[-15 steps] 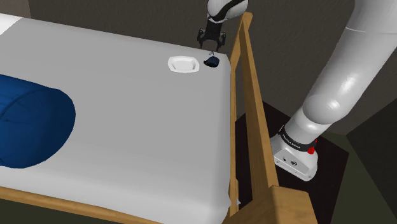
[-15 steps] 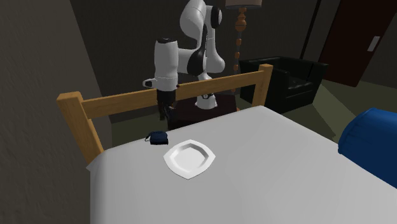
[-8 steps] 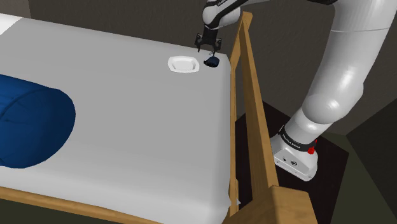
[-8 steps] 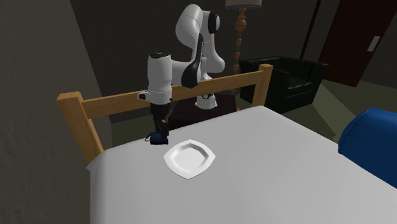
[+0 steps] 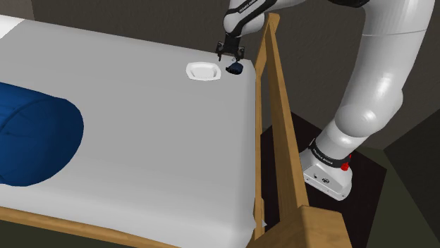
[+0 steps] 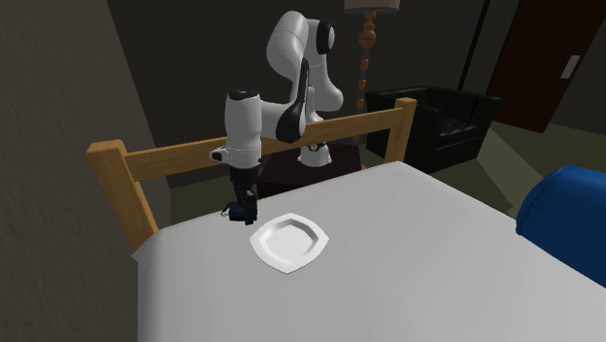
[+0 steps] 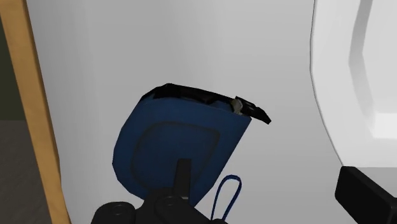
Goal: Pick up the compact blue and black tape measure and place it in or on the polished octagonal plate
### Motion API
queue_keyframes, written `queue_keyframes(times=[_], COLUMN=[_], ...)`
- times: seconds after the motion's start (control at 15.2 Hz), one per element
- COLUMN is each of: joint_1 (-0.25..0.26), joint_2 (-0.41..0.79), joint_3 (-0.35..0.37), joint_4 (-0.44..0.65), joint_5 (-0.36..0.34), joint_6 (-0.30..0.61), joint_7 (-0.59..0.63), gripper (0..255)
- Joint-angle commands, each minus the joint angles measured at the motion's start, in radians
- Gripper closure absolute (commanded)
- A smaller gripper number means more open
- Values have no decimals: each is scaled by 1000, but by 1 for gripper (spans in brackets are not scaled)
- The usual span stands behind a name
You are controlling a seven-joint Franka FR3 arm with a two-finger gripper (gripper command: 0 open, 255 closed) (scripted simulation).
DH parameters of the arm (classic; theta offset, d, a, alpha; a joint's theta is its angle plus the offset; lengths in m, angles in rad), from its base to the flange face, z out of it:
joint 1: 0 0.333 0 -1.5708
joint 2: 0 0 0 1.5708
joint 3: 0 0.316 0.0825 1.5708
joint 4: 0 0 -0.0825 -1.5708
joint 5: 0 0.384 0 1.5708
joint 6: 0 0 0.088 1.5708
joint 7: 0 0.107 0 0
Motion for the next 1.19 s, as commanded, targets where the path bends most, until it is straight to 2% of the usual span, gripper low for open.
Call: queue_keyframes(times=[0.0, 0.13, 0.2, 0.79, 1.12], joint_1=[0, 0, 0, 0, 1], joint_2=[0, 0, 0, 0, -38], joint_3=[0, 0, 0, 0, -1], joint_4=[0, 0, 0, 0, 16], joint_5=[0, 0, 0, 0, -1], joint_6=[0, 0, 0, 0, -54], joint_7=[0, 0, 0, 0, -1], gripper=[0, 0, 255, 255, 255])
